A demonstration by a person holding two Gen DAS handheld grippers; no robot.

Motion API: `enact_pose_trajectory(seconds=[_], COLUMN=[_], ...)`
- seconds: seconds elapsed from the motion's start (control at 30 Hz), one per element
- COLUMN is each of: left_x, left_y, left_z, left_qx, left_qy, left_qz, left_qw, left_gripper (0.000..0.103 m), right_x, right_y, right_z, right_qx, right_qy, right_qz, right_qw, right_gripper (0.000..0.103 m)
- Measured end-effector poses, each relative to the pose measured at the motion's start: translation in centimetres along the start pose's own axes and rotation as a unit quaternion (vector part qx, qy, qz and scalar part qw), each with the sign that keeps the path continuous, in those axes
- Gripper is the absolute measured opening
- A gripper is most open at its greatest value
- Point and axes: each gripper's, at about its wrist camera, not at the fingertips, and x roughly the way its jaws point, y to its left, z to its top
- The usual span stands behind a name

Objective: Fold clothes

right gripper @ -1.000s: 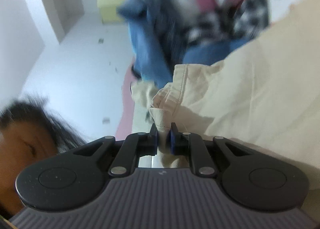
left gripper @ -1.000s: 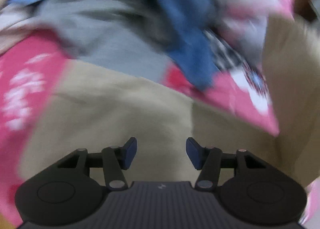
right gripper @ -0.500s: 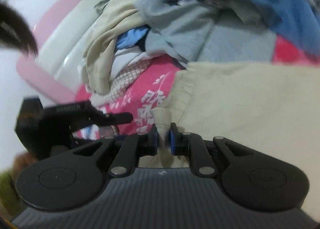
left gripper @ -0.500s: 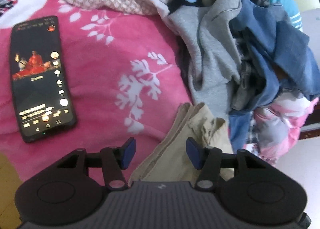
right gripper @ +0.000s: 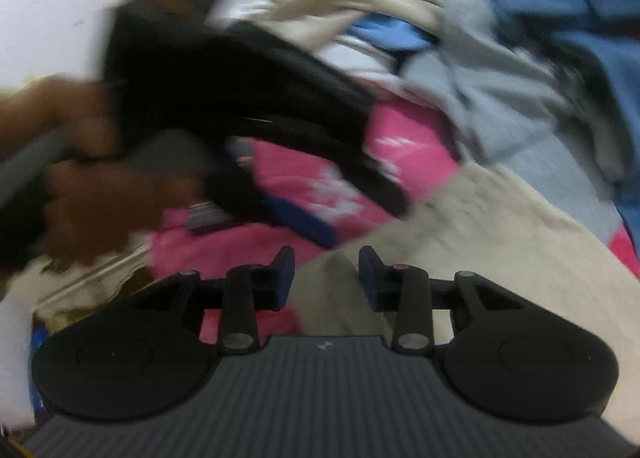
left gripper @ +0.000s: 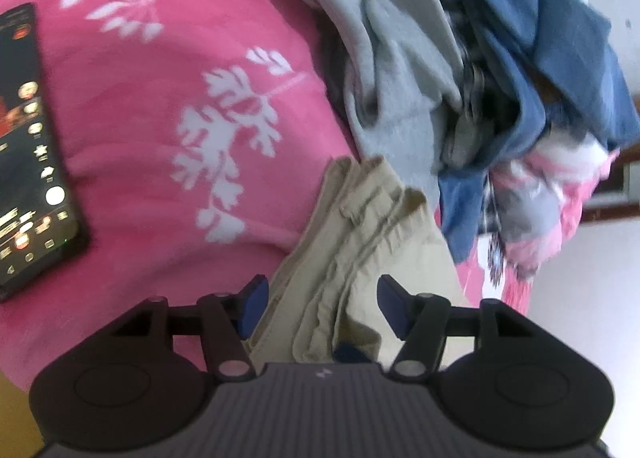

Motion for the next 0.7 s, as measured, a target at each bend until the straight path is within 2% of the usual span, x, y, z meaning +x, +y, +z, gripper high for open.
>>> enact_pose_trajectory(seconds=[0.07, 0.13, 0.2, 0.3, 0.37, 0.47, 0.53, 0.6, 0.63, 0.7], left_x=[0.5, 0.9, 1.2, 1.4, 1.3, 0.6, 0.1, -0.1, -0.1, -0.1], left_y=[-0.9, -1.9, -2.4, -2.0, -1.5, -1.1, -0.9, -0.9, -0.8, -0.7], left_z=[-0.1, -0.4, -0.8, -1.1, -1.4, -1.9, -2.1, -2.4, -2.6, -2.8], left_qx=[0.033, 0.081, 0.112, 0.110, 0.109, 0.118, 0.124, 0.135, 0.140, 0.141], left_qy=[0.019, 0.031, 0.036, 0.037, 0.036, 0.030, 0.026, 0.025, 0.023, 0.016], left_qz=[0.008, 0.029, 0.043, 0.049, 0.061, 0.077, 0.082, 0.094, 0.098, 0.096], left_qw=[0.9992, 0.9959, 0.9921, 0.9921, 0.9915, 0.9896, 0.9886, 0.9860, 0.9850, 0.9851], left_gripper=[0.062, 0.062, 0.062, 0.057, 0.053, 0.052, 0.052, 0.052, 0.052, 0.053], right_x=[-1.6, -3.5, -5.2, -5.9, -5.3, -3.7, -1.9, -0.4, 0.0, -0.4], right_y=[0.2, -1.1, -3.2, -5.7, -6.2, -5.5, -4.8, -4.6, -4.4, -4.7], right_z=[-0.4, -1.1, -1.9, -2.8, -2.8, -2.2, -1.9, -1.7, -1.8, -1.3], right_qx=[-0.001, 0.036, 0.079, 0.100, 0.070, 0.029, 0.004, -0.012, -0.017, 0.005], right_qy=[0.002, 0.004, 0.007, 0.023, 0.031, 0.022, 0.034, 0.054, 0.061, 0.056], right_qz=[0.019, 0.019, -0.003, -0.044, -0.048, -0.022, -0.005, -0.008, -0.012, -0.009], right_qw=[1.000, 0.999, 0.997, 0.994, 0.996, 0.999, 0.999, 0.998, 0.998, 0.998], right_gripper=[0.034, 0.034, 0.034, 0.033, 0.032, 0.032, 0.031, 0.018, 0.006, 0.003])
